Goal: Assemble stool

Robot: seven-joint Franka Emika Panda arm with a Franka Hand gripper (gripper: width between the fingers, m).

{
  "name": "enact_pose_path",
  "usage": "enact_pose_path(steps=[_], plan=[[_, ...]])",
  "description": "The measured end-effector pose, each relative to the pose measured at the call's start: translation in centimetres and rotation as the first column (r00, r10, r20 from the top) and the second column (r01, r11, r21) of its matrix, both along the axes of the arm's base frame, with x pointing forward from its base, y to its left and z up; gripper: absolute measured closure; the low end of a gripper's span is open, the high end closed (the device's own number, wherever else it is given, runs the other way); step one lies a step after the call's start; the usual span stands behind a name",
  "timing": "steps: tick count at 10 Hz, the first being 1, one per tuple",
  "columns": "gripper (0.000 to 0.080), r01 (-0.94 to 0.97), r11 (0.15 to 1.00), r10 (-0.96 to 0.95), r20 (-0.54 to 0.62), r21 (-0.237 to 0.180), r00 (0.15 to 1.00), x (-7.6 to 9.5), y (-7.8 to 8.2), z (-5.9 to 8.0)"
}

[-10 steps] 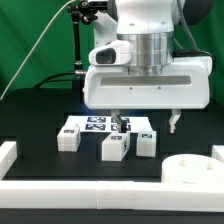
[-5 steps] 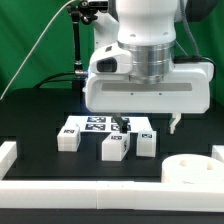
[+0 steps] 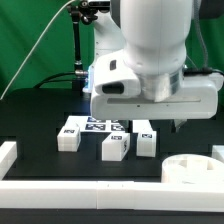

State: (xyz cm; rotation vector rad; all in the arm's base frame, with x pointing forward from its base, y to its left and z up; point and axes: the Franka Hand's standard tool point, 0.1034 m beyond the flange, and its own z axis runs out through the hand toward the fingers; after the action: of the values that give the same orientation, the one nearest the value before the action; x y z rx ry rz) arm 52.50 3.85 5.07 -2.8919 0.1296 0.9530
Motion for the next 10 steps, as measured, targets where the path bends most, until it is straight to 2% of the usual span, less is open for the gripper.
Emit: enact_pose_path(steps=[2, 3, 5, 6, 7, 10], plan=[[0.0151, -0.016, 1.000, 0.017, -0.117, 0.014, 0.993, -0.1, 0.4, -0.3], [0.0151, -0.027, 0.999, 0.032, -0.221, 0.028, 0.975, -0.4, 0.6, -0.2], [0.0151, -0.035, 0.998, 0.046, -0.311, 0.042, 0.949, -0.2, 0.6, -0.6], [0.0151, -0.039, 0.998, 0.056, -0.386, 0.052, 0.921, -1.0, 0.5, -0.6], [0.0151, -0.039, 0.998, 0.055, -0.367, 0.050, 0.929, -0.4, 0.6, -1.5], [0.0151, -0.039, 0.998, 0.053, -0.351, 0.046, 0.935, -0.6, 0.8, -2.7]])
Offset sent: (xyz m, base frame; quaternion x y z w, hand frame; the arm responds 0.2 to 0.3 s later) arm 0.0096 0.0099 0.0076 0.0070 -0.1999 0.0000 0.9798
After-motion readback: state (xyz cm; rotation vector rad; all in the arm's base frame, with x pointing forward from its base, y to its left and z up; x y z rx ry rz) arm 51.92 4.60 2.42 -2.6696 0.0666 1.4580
